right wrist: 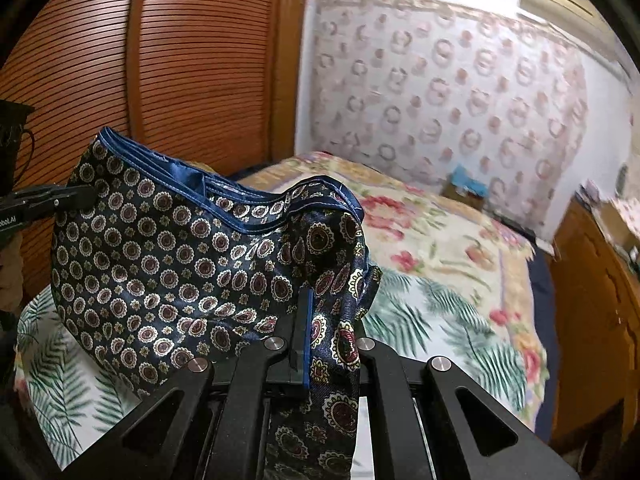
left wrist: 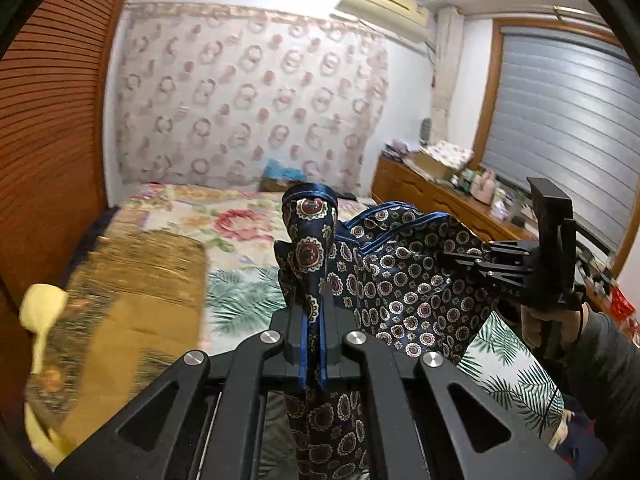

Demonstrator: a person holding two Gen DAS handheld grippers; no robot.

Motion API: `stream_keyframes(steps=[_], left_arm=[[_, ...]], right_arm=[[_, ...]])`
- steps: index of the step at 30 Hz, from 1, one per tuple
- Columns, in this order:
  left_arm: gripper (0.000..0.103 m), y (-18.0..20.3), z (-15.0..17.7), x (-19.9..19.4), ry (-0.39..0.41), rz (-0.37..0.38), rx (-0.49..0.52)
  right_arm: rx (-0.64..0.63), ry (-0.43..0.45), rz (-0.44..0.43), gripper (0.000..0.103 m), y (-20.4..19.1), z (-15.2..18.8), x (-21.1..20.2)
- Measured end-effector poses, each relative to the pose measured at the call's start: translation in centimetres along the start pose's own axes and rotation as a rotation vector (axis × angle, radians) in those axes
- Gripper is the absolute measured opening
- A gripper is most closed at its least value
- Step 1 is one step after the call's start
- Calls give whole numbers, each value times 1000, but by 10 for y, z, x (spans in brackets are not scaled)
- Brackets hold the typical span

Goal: Fold small clothes
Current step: 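Lift the folded shirt with both grippers and carry it toward the yellow pillow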

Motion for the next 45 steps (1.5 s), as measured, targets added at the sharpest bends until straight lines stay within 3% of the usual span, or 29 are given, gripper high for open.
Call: stream_keyframes(steps=[11, 20, 25, 29, 39, 41, 43, 44, 45], left_arm=[[5, -66, 11, -57, 123, -164, -66], [5, -104, 39, -66, 163, -248, -142], [5, -118, 63, -67, 161, -233, -237], [5, -124, 74, -69, 141, -284, -236], [5, -136, 85, -83, 107, -326, -254], [9, -136, 86, -80, 76, -327, -252], [27, -133, 84, -83, 83, -331, -235], [31, -131, 83, -85, 89, -338, -223], [42, -129, 80, -88, 99, -338, -212]], right_arm=[[-132, 100, -90, 5, -45, -53, 45], [-258, 133, -155, 5, -89, -84, 104], [-346, 140, -155, 5, -117, -99, 132], [-379, 138, -163, 6, -130, -100, 151], [-386, 114, -183, 6, -139, -102, 181], [-356, 106, -178, 6, -141, -111, 185], [-309, 99, -190, 12, -136, -116, 181], [-283, 110, -189, 22, -137, -121, 176], [-261, 122, -190, 34, -133, -125, 174]])
Point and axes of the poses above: each gripper's, at about its wrist camera, not at the fingertips, and x roughly the way its jaws point, y to its right, z to its underside, the point moved 5 cm from there along x, roughly the way its jaws point, and after that the axes turned 13 degrees about z, right-handed, at the moved point
